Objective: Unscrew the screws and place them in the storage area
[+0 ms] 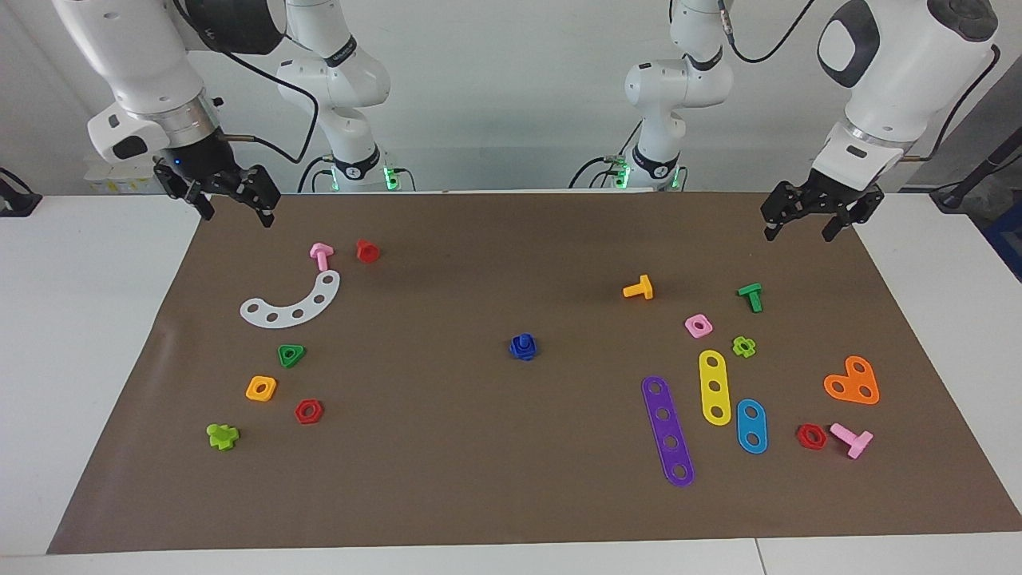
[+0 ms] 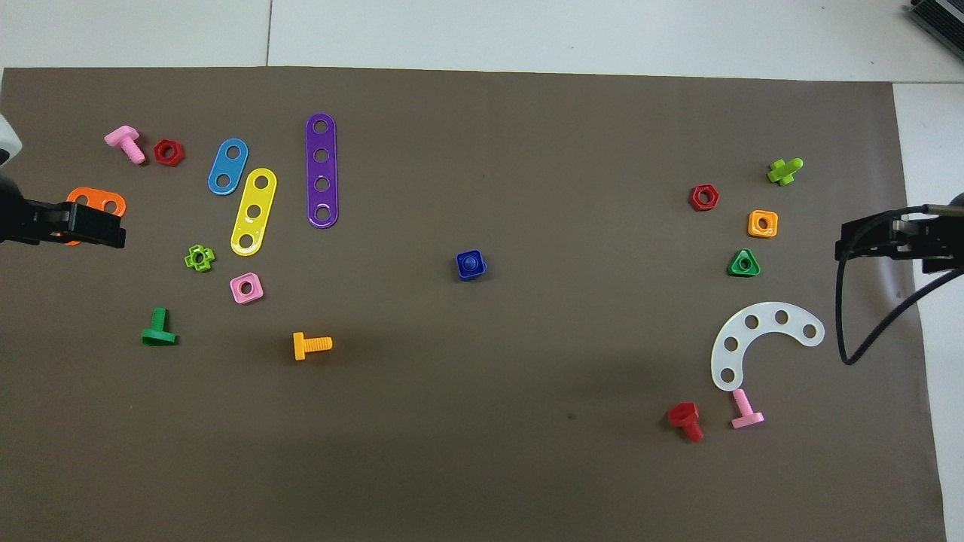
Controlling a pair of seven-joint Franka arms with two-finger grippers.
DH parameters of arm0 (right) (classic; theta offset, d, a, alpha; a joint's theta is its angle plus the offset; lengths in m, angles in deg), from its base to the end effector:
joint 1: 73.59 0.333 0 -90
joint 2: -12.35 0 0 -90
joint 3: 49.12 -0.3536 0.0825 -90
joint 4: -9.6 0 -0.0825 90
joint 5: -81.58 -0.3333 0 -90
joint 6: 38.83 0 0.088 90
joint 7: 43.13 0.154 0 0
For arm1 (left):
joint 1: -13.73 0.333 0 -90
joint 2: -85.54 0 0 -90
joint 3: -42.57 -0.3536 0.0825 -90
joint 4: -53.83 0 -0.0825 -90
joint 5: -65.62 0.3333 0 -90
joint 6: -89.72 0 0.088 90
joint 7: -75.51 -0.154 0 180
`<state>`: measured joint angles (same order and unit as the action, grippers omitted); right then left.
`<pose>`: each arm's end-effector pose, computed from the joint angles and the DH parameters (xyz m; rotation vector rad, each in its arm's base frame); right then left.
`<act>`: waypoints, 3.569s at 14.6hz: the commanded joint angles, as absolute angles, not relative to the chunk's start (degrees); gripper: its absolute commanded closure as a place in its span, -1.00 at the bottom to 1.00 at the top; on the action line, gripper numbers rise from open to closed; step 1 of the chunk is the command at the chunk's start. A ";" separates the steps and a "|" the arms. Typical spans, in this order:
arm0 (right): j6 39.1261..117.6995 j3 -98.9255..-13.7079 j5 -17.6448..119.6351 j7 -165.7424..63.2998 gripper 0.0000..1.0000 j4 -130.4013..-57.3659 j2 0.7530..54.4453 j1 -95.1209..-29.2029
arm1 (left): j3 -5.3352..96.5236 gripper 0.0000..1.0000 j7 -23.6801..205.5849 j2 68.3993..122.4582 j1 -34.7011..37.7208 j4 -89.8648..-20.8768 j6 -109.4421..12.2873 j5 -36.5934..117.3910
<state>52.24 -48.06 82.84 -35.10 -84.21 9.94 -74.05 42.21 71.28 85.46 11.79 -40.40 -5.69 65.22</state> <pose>0.4896 -0.0166 0.6096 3.1093 -0.2590 -0.0071 0.5115 -0.0151 0.5929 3.1310 -0.1580 0.0347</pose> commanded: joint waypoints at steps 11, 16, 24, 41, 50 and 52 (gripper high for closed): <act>53.28 -48.24 81.76 -35.75 -1.00 -85.40 9.01 -74.47 | 42.04 -1.00 76.28 83.52 7.15 -44.43 -8.63 66.06; 53.19 -48.24 81.76 -35.75 -1.00 -85.40 9.01 -74.47 | 41.95 -1.00 83.40 86.76 -1.46 -44.96 -11.96 64.05; 53.19 -48.24 81.76 -35.75 -1.00 -85.40 9.01 -74.47 | 41.95 -0.95 100.73 94.86 -15.26 -44.17 -25.41 63.52; 53.19 -48.24 81.76 -35.75 -1.00 -85.40 9.01 -74.47 | 41.51 -0.75 105.30 114.46 -24.15 -39.77 -43.43 68.79; 53.19 -48.32 81.76 -35.75 -1.00 -85.40 9.01 -74.47 | 41.51 -0.64 104.95 115.87 -24.68 -41.71 -44.32 69.84; 53.19 -48.24 81.76 -35.75 -1.00 -85.40 9.01 -74.47 | 41.60 -0.59 105.04 115.78 -24.86 -41.97 -44.14 69.84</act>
